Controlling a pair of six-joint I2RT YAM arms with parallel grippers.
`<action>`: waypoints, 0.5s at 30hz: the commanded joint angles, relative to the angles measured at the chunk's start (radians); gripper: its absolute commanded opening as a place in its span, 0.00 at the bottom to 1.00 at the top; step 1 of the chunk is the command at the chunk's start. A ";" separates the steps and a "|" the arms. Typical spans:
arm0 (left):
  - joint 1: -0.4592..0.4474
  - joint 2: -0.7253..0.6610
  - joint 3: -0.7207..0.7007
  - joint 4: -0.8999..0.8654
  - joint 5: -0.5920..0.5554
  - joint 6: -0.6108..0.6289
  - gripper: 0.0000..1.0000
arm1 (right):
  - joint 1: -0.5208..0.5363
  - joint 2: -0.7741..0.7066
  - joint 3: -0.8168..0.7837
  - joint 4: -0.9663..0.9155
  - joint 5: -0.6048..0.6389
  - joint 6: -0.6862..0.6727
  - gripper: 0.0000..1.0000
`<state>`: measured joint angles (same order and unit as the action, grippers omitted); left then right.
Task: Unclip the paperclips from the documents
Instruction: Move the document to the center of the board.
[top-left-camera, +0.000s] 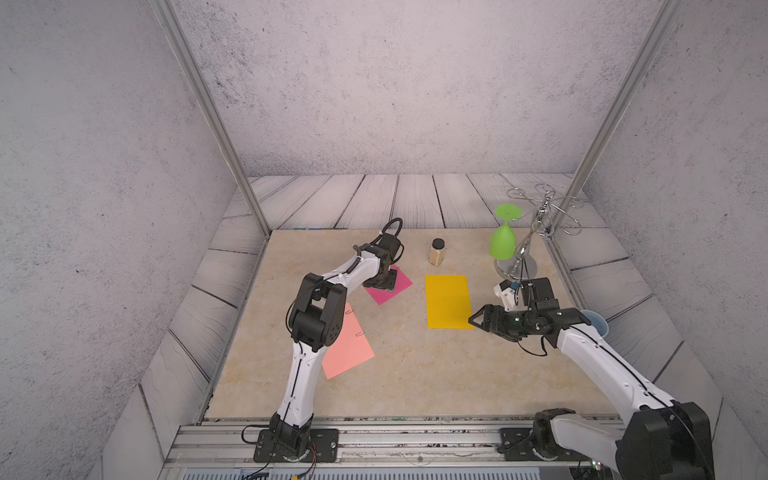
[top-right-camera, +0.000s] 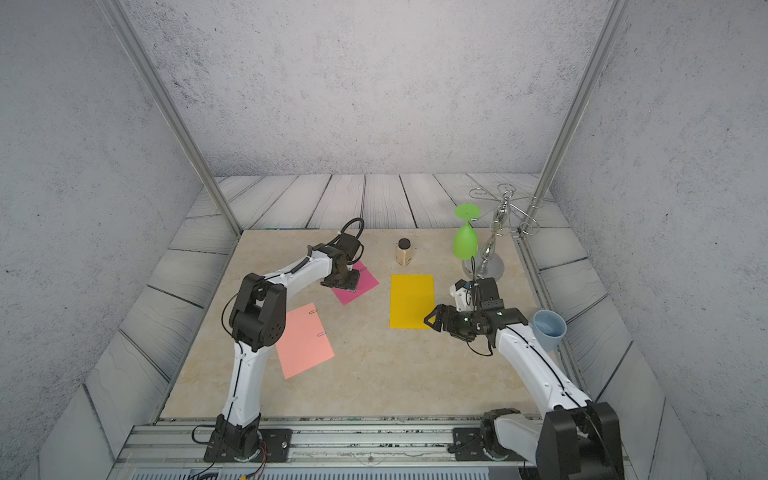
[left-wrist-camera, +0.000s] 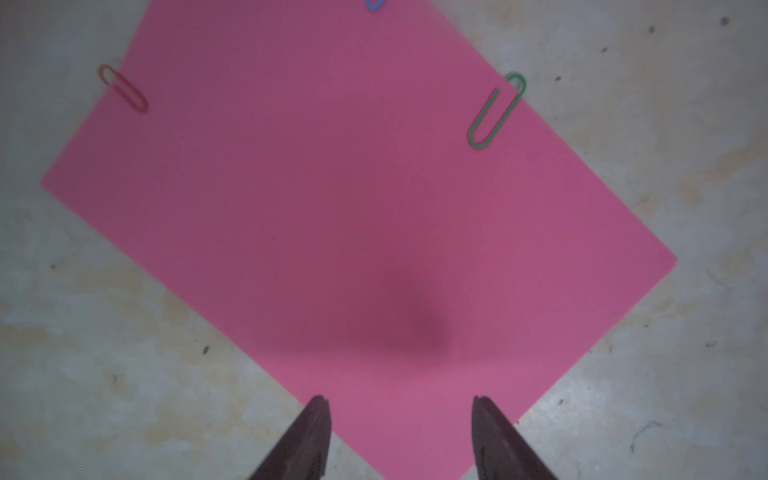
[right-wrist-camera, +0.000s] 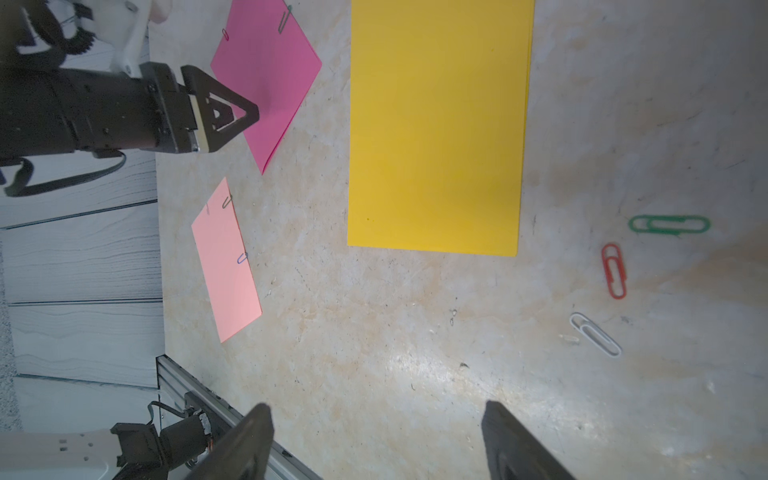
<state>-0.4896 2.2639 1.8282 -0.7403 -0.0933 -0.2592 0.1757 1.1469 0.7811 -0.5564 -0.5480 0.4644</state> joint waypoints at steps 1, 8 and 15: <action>0.006 0.040 0.038 -0.067 -0.007 0.022 0.59 | 0.005 -0.027 0.023 -0.022 -0.012 0.002 0.81; 0.002 0.074 0.008 -0.120 0.076 0.016 0.57 | 0.005 -0.026 0.027 -0.021 -0.015 -0.001 0.81; -0.071 -0.019 -0.153 -0.152 0.144 0.048 0.51 | 0.005 -0.026 0.025 -0.020 -0.018 -0.003 0.82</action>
<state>-0.5133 2.2444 1.7466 -0.7818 0.0078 -0.2420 0.1761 1.1435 0.7815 -0.5648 -0.5510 0.4641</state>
